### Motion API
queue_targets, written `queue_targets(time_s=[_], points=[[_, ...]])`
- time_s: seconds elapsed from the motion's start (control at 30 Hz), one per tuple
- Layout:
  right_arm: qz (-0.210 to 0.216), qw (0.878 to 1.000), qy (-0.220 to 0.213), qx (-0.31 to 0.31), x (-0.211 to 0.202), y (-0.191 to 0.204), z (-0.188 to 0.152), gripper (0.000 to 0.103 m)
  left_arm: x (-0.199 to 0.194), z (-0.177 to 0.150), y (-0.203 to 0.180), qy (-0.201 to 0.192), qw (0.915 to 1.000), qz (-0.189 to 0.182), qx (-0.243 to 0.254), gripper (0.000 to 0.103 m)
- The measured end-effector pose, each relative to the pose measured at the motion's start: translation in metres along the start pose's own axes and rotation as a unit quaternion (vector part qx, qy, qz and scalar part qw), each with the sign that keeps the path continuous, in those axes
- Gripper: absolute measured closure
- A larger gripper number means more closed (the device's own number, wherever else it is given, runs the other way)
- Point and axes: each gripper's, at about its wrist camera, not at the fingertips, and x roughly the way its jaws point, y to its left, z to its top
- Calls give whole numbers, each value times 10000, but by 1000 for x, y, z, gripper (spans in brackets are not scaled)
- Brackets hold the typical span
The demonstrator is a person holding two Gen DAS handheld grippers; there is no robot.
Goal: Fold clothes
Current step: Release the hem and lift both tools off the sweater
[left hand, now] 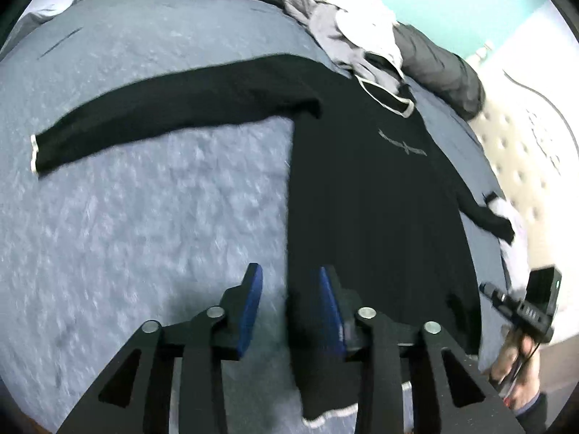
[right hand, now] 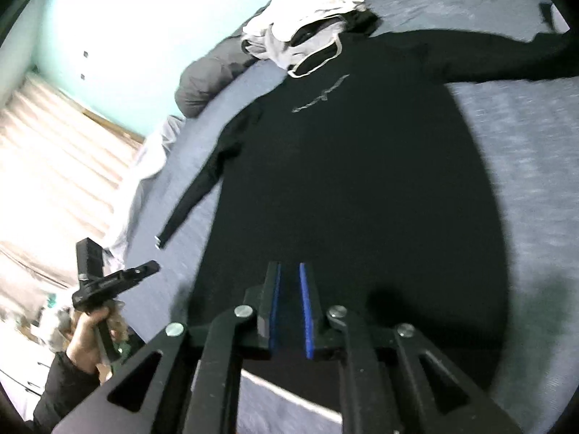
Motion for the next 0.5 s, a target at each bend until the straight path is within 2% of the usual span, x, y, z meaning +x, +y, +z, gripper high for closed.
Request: queue_targets(time_s=[0.13,0.2,0.33,0.4,0.5], points=[[185,9998,-49,-39,33,6,2,93,12,35,24,-168,9991,344,-156,65],[207,9997,3,-123,43,6,3,93,13,51,42,-271,9979,532,-240,59],[250,9992,107,-290,63,8,5,93,12,81,83,-455,9940,934,-347,55],[271,9988,159,-373,73,8,6,93,10,89,108,-542,9911,1108,-508,46],[304,9980,237,-498,88,9,7,93,6,96,144,-629,9859,1353,-760,45]])
